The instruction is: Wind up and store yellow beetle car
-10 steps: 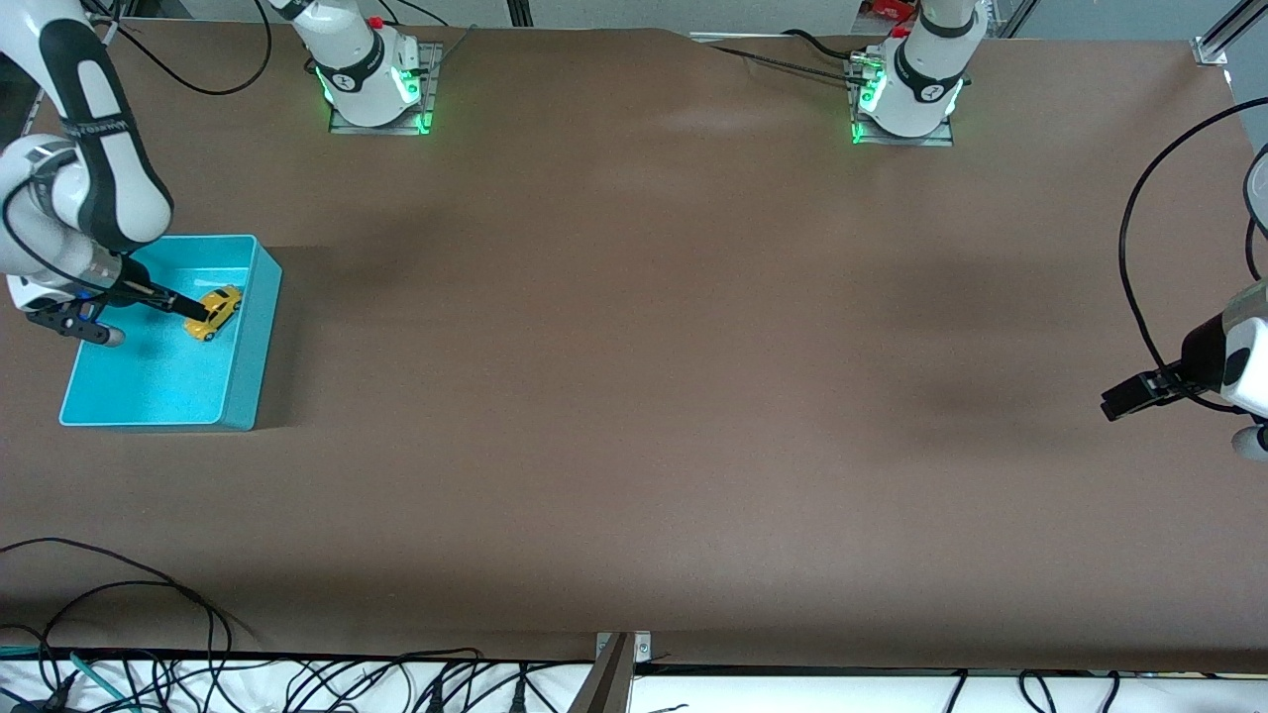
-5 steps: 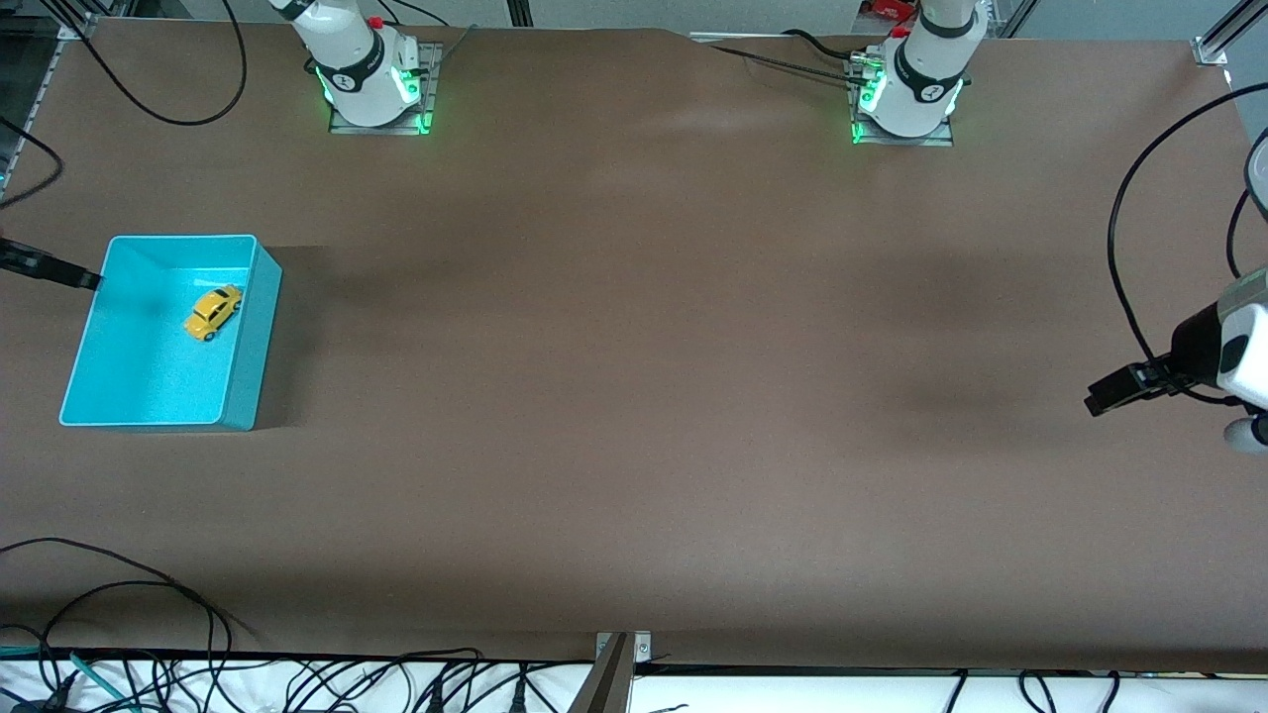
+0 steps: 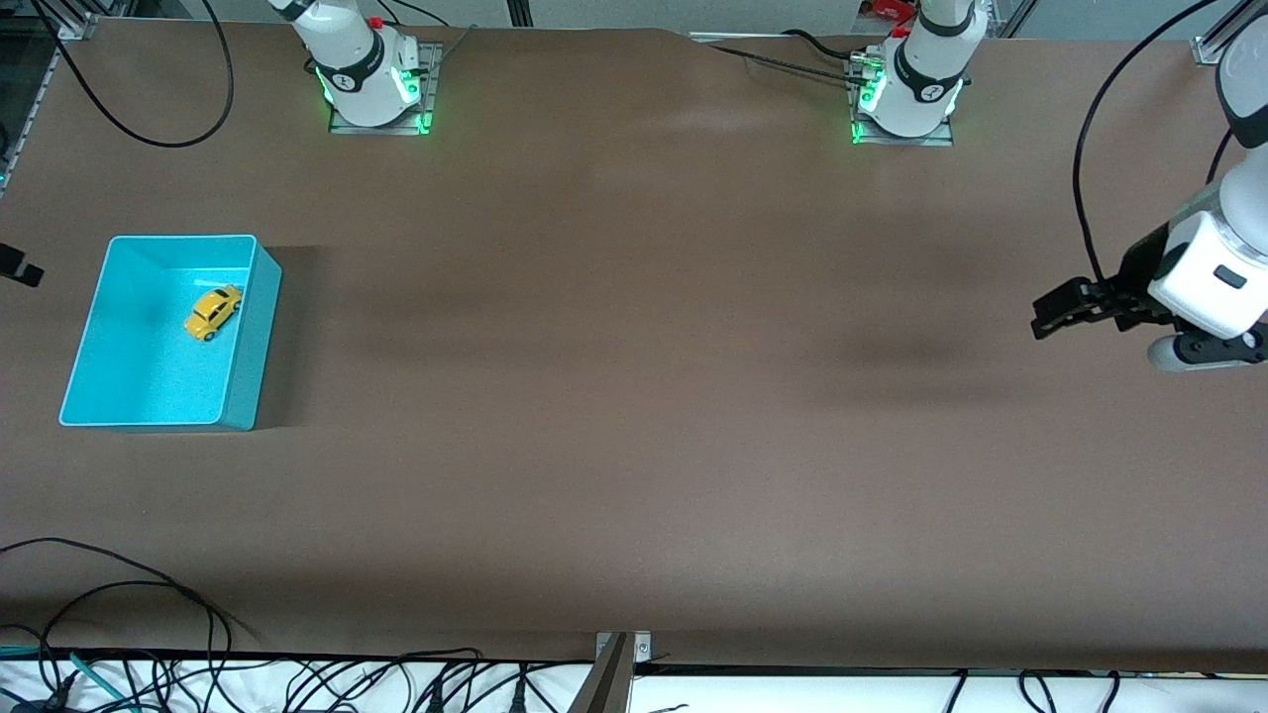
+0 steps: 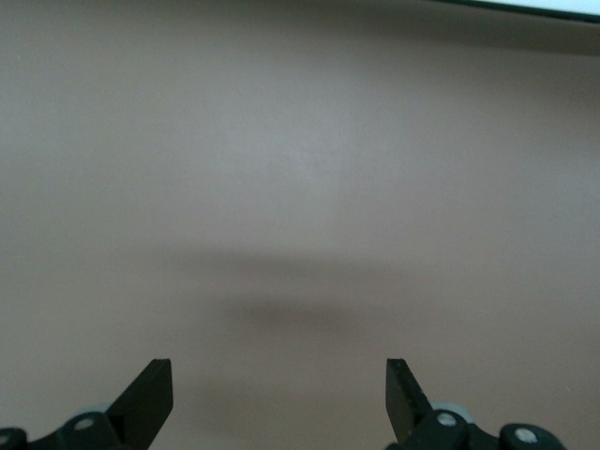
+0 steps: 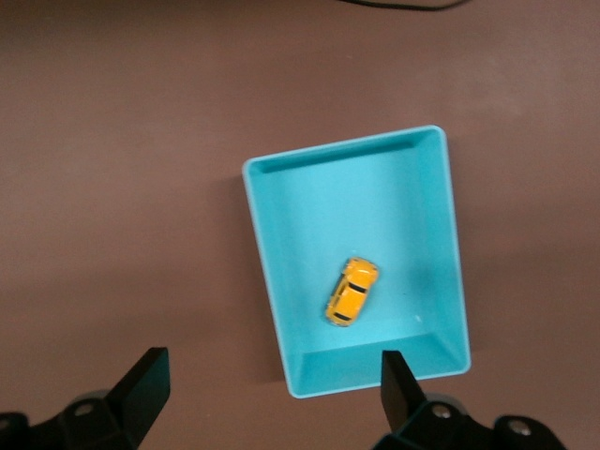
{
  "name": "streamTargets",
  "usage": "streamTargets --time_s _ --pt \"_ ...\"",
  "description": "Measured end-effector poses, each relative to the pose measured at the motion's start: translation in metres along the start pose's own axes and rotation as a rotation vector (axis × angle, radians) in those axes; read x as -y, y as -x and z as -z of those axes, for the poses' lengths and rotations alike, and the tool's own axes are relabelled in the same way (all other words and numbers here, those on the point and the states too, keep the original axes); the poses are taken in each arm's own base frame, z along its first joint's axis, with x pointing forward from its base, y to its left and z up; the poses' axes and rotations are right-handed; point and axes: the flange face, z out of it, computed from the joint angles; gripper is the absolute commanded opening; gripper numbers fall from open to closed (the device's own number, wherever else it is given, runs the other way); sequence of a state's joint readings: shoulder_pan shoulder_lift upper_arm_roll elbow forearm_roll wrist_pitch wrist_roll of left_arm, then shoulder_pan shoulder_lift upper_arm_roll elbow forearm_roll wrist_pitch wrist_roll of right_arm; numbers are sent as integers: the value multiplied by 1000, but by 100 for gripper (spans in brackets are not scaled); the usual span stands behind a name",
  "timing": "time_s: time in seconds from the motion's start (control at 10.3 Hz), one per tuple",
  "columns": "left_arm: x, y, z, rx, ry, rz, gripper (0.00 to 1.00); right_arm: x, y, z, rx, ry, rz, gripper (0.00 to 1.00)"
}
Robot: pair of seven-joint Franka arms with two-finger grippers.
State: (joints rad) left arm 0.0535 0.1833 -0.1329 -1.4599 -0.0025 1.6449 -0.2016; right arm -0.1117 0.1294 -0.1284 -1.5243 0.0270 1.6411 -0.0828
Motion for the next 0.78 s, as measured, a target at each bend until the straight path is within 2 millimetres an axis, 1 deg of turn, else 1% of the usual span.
streamTargets --time_s 0.1,0.19,0.29,0.39,0.48,0.58,0.78 --pt "4 6 -2 7 0 -7 99 31 1 6 -9 -1 -4 100" --pt "6 12 -8 8 -3 -11 100 54 4 11 -12 -2 -11 100" --pt "7 17 -17 6 -5 -15 100 70 8 13 -9 -3 -5 100" --pt "10 19 -26 13 -7 -13 100 80 13 14 -8 -4 3 100" --pt "15 19 -28 15 -8 -6 100 83 19 13 -13 -6 1 100" --pt "19 18 -27 13 -8 1 100 81 26 11 -36 -11 0 100" --pt "31 17 -26 11 -8 20 100 81 50 5 -48 -22 3 100"
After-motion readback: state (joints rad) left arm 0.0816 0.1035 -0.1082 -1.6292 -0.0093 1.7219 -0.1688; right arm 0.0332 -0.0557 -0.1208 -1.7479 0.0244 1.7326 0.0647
